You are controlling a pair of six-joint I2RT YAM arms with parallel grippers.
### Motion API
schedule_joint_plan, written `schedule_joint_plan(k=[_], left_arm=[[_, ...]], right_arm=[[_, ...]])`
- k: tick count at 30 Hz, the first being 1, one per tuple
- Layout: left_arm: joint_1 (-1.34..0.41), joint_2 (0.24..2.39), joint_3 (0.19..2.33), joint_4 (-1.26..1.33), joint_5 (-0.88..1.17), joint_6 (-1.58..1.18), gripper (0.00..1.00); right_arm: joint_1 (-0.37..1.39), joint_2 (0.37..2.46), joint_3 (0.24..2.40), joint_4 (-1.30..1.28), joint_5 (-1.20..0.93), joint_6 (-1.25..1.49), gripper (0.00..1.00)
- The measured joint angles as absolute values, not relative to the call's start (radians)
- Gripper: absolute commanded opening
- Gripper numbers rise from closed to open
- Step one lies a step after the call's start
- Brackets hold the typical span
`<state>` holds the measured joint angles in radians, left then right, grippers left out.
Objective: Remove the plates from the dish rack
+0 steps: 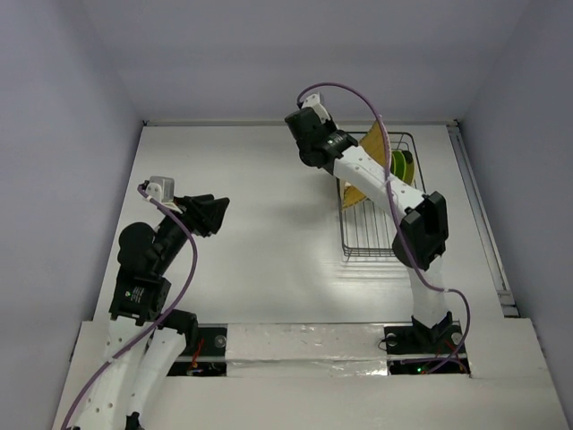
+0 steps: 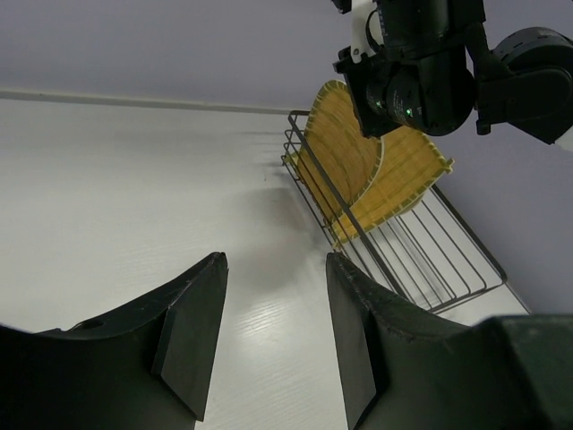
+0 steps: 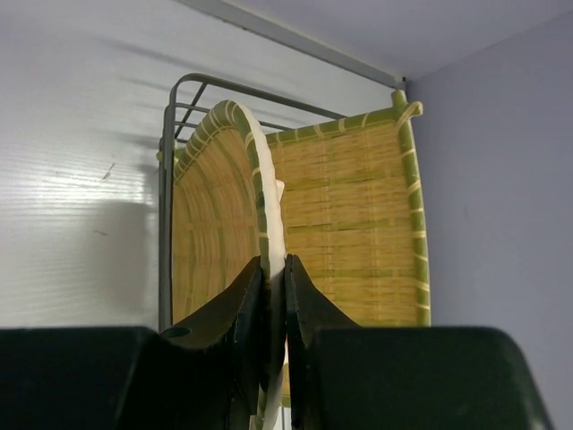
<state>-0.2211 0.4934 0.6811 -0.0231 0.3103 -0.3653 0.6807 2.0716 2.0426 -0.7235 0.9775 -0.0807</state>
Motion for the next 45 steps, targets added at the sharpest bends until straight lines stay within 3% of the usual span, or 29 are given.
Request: schedule_joint_plan(k=[9, 20, 28, 35, 45], left_arm=[[-0.222, 0.493, 0.681, -0.023, 0.310, -0.366, 0.45], [-0.222, 0.493, 0.681, -0.023, 0.297, -0.367, 0.45], [-0.215, 0.488, 0.681, -0.029, 0.234, -0.363, 0.44], [-0.210, 0.488, 0.681, -0.052, 0.202, -0.363, 0.45], [-0.209, 0.488, 0.681, -0.054, 0.201, -0.363, 0.45]], right_arm=[[0.717, 2.040, 2.032, -0.590, 1.092, -0.202, 0.00], [0.783, 1.759, 2.013, -0.419, 1.173, -0.341, 0.00], [0.792, 1.610, 1.973, -0.392, 0.812, -0.035, 0.00], [0.794, 1.905, 1.997, -0.234, 0.454, 0.265, 0.00], [0.800, 2.387, 2.183, -0.227, 0.205, 0.542, 0.03]])
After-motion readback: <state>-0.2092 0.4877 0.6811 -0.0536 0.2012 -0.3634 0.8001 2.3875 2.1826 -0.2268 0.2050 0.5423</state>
